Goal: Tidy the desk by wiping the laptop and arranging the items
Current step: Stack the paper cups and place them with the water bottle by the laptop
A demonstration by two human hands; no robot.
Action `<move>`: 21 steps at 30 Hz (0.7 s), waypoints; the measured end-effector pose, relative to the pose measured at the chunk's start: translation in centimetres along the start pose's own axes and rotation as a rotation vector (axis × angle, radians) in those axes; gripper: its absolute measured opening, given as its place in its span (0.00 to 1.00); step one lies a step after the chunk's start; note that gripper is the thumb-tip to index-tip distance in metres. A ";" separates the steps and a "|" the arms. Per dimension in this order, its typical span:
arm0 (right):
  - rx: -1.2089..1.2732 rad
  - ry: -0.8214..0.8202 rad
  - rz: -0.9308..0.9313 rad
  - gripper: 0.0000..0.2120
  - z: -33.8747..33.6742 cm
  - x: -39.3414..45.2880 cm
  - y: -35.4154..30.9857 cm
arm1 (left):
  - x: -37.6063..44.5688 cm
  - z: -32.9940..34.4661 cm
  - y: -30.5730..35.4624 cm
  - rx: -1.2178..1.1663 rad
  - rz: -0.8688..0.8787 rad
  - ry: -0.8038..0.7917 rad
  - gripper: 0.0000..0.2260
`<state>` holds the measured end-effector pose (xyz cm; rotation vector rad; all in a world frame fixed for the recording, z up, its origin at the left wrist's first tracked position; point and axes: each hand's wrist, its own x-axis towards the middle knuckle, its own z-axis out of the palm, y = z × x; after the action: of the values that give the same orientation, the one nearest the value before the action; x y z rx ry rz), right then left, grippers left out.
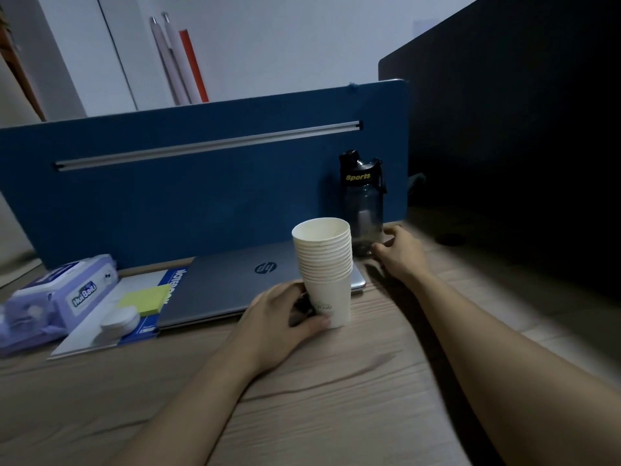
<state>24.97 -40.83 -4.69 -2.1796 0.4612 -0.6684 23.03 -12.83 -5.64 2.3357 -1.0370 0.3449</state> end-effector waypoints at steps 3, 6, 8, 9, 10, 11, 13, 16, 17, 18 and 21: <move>0.082 -0.045 0.010 0.17 -0.9 -1.7 -0.4 | 0.0 0.0 0.1 -0.005 -0.009 -0.017 0.23; 0.135 -0.081 0.000 0.09 -2.1 -4.4 -0.8 | -0.2 -0.2 0.4 -0.025 -0.030 -0.039 0.24; 0.104 -0.119 -0.029 0.08 -2.9 -6.4 -0.9 | -0.6 -0.2 0.8 -0.030 -0.029 -0.052 0.23; 0.085 -0.143 -0.039 0.10 -3.3 -7.4 -1.0 | -0.8 -0.2 1.1 -0.032 -0.026 -0.058 0.22; 0.075 -0.164 -0.043 0.11 -3.7 -8.4 -1.2 | -1.1 -0.2 1.4 -0.030 -0.023 -0.065 0.22; 0.074 -0.178 -0.049 0.11 -4.1 -9.4 -1.3 | -1.5 -0.3 1.8 -0.024 -0.019 -0.076 0.22; 0.071 -0.198 -0.069 0.10 -4.8 -11.3 -1.6 | -2.2 -0.1 2.6 -0.005 -0.012 -0.104 0.22; 0.081 -0.208 -0.082 0.10 -5.7 -14.0 -1.9 | -3.5 0.1 4.0 -0.012 -0.021 -0.125 0.26; 0.085 -0.202 -0.085 0.10 -6.1 -14.7 -2.0 | -3.9 0.1 4.5 -0.023 -0.025 -0.132 0.28; 0.082 -0.195 -0.088 0.11 -6.4 -15.4 -2.1 | -4.3 0.2 5.1 -0.030 -0.021 -0.146 0.29; 0.087 -0.198 -0.085 0.11 -7.4 -17.4 -2.4 | -5.2 0.4 7.0 -0.023 0.024 -0.211 0.32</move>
<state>6.98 -34.64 -4.18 -2.1655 0.2333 -0.5017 14.32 -13.75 -5.59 2.3785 -1.1612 0.0960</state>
